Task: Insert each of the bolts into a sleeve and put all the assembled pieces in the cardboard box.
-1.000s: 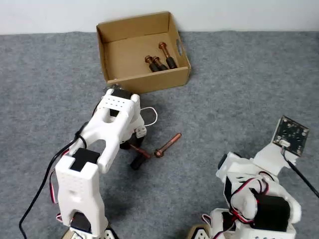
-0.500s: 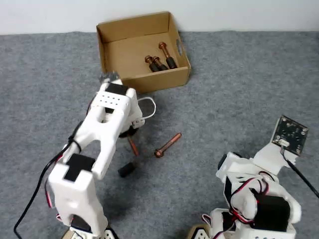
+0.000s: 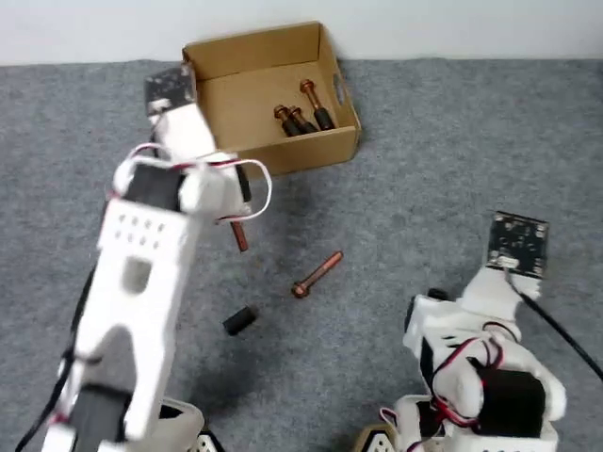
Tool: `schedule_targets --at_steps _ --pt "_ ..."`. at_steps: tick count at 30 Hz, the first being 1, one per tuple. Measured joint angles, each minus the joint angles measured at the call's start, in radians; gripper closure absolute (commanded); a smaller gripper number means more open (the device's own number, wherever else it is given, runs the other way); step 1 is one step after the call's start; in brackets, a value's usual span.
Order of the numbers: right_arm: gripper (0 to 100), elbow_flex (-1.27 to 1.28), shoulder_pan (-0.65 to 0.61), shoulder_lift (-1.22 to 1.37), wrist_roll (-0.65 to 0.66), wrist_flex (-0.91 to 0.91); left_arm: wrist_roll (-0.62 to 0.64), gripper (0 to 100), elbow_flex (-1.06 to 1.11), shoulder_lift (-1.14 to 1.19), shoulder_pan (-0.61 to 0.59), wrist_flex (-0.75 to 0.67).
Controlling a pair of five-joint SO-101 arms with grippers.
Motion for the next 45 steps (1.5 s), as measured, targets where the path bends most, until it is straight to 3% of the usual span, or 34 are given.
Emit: schedule_targets --at_steps 8,14,22,30,45 --pt "99.1 0.035 -0.359 -0.167 0.006 -0.123 -0.066 100 0.204 -0.388 0.0 -0.057" --pt "99.1 0.069 -0.5 -0.181 0.008 -0.224 -0.069 100 0.359 -0.663 0.003 -0.152" --pt "99.1 0.184 -0.667 -0.18 0.06 -0.382 -0.069 100 0.523 -0.973 0.126 -0.285" --pt "99.1 0.288 -0.761 -0.184 0.236 -0.586 -0.068 100 0.565 -1.165 0.201 -0.362" --pt "99.1 0.311 -0.801 -0.183 0.423 -0.796 -0.068 100 0.568 -1.185 0.282 -0.307"
